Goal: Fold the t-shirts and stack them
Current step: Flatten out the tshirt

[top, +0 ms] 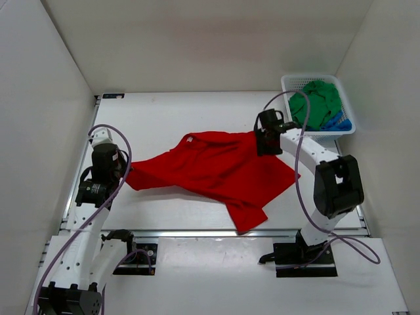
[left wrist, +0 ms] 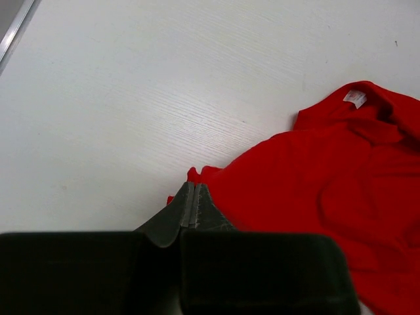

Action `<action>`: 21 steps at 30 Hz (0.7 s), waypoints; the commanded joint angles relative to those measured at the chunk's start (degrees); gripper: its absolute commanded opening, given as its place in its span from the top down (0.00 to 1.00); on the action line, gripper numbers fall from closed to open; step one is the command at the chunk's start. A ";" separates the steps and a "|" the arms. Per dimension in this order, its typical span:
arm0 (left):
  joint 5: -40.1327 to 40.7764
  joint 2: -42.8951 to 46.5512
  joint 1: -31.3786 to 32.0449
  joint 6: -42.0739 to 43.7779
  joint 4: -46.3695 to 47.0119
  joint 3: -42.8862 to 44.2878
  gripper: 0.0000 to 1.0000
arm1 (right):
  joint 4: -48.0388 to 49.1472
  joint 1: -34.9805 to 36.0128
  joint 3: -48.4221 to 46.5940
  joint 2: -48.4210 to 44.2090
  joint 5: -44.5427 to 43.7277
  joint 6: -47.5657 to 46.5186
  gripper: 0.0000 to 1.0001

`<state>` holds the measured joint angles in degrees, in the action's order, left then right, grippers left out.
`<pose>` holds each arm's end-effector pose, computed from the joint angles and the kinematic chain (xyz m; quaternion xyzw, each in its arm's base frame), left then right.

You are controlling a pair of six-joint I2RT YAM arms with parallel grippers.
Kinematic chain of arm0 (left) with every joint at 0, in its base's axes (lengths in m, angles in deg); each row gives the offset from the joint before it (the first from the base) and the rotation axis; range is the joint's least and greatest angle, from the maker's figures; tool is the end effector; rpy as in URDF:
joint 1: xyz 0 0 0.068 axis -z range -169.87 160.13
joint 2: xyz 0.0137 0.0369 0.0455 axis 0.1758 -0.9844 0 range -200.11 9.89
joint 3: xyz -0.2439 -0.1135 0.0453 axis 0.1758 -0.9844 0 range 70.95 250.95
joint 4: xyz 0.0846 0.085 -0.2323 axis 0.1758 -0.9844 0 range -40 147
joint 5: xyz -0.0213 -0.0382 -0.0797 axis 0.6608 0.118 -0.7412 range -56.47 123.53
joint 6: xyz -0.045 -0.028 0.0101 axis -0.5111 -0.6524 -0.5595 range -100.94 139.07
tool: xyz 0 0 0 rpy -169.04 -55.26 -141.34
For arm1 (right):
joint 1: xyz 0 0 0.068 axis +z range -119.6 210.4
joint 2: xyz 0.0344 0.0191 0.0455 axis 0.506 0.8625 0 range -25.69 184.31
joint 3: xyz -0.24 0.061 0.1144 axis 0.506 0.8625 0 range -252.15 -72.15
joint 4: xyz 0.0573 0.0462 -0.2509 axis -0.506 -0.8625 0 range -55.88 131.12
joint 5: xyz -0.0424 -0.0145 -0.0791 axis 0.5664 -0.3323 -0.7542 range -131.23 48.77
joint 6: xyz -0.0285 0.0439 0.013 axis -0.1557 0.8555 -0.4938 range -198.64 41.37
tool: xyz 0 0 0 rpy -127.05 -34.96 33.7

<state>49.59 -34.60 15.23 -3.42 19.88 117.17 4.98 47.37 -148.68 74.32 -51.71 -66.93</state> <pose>0.1631 -0.0047 0.3031 -0.1963 0.8601 0.0122 0.4707 0.3554 0.1016 0.2368 -0.0203 0.9611 -0.0207 0.2746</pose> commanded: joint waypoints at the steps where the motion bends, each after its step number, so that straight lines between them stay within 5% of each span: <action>1: 0.65 1.16 0.34 0.95 0.12 -0.86 1.00 | -3.23 5.34 9.08 -8.50 -1.12 1.37 0.58; 11: -2.69 2.57 1.31 -0.54 1.00 -3.94 1.00 | -1.65 11.95 37.06 -35.30 12.65 12.90 0.53; 21: -4.28 3.79 2.11 -2.04 1.44 -5.88 1.00 | 1.51 13.61 45.76 -36.38 18.91 15.45 0.41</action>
<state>46.33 -32.13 17.15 -4.75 20.14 111.51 3.16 60.24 -102.98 37.16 -35.50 -53.34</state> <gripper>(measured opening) 0.019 0.588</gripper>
